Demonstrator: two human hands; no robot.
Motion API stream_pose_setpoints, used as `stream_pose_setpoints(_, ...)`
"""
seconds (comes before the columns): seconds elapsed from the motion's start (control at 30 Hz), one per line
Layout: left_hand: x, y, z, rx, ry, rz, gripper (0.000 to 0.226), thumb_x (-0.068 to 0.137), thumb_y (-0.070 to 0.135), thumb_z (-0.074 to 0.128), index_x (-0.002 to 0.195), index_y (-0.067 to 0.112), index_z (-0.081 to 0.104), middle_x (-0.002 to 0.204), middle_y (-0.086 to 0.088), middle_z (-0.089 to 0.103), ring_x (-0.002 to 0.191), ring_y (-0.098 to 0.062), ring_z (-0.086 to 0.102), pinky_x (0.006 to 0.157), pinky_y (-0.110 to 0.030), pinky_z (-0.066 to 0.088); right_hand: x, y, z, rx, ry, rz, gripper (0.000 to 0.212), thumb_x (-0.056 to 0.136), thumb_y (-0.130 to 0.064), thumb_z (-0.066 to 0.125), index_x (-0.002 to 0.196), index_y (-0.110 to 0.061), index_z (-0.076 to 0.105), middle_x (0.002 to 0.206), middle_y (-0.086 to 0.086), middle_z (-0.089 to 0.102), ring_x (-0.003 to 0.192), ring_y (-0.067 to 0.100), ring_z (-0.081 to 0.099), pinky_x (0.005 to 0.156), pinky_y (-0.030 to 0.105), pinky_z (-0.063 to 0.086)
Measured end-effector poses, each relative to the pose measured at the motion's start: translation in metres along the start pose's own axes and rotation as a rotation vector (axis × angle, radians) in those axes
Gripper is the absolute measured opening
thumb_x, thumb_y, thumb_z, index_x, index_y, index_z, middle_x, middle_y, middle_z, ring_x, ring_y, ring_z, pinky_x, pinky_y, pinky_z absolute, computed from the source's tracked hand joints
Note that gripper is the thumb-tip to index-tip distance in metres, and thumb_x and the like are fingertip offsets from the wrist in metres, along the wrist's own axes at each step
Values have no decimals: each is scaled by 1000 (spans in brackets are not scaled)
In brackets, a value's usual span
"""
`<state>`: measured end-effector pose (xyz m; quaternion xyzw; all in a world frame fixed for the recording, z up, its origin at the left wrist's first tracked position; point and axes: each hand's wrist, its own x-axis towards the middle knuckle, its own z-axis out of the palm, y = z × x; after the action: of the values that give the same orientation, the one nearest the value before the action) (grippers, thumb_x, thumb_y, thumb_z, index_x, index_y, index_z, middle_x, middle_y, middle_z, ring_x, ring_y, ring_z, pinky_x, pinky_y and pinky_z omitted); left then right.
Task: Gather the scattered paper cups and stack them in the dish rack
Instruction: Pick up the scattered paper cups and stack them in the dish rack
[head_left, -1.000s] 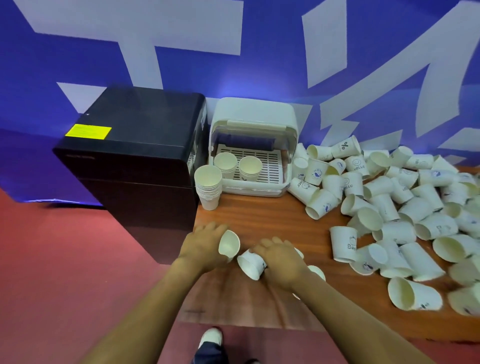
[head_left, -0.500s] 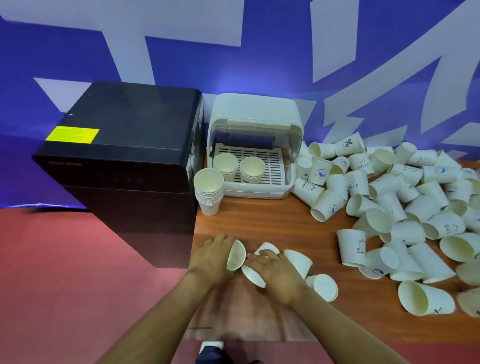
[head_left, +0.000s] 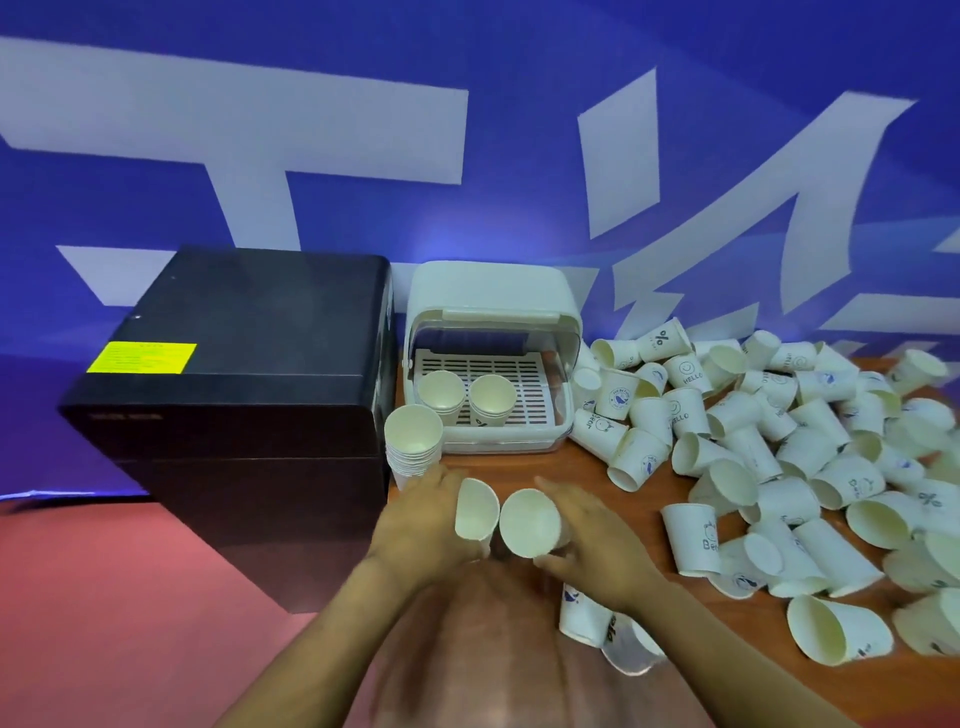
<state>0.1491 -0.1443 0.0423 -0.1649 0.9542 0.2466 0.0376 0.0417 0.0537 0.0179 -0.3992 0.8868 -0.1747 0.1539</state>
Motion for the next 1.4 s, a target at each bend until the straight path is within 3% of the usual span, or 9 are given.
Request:
stream_pose_setpoints(0.23,18,17,-27,-43,37,29,78,73,52,70,139,26,37,134,8,43,122,-18,38,91,-31,41,13,-3,-29,100,174,88,74,75,-40,73,139,-30,38,131,-11,44,122,6,41,90,16,32)
stream_pose_setpoints(0.37,31,23,-40,-75,112,28,77,73,50,72,138,28,37,134,9,43,122,-16,37,93,-30,39,36,3,-36,148,168,92,76,72,-47,71,138,-28,38,132,-9,44,122,9,44,96,25,41)
stream_pose_setpoints(0.5,42,25,-50,-34,171,-28,85,74,55,69,144,26,32,137,10,39,125,-17,33,97,-30,39,59,9,-51,191,187,76,70,74,-43,73,133,-31,39,126,-9,46,114,10,48,90,23,43)
stream_pose_setpoints(0.63,61,26,-63,37,229,-66,88,74,57,69,146,25,29,139,9,38,125,-17,34,100,-31,39,80,17,-63,267,209,67,74,69,-51,74,132,-34,39,128,-12,45,108,9,52,90,33,50)
stream_pose_setpoints(0.73,74,28,-67,54,247,-90,87,77,51,69,147,25,26,141,7,38,126,-19,34,102,-32,38,95,21,-68,334,215,55,74,68,-51,74,131,-36,39,128,-15,44,112,8,50,92,34,49)
stream_pose_setpoints(0.97,104,25,-68,97,298,-159,85,80,49,68,148,23,24,145,6,37,129,-19,36,103,-30,37,123,26,-71,406,235,11,74,68,-42,79,130,-37,37,128,-16,45,112,1,47,93,21,41)
stream_pose_setpoints(1.2,128,14,-54,181,294,-203,84,82,52,65,148,24,23,146,6,35,128,-20,36,103,-34,38,144,26,-67,414,229,42,72,67,-45,80,125,-43,36,121,-25,42,105,0,49,86,23,44)
stream_pose_setpoints(1.4,143,5,-50,204,256,-229,83,83,50,64,149,23,21,148,7,32,130,-21,35,104,-36,36,156,26,-53,423,191,83,75,67,-50,78,129,-40,37,122,-27,42,109,1,48,91,26,45)
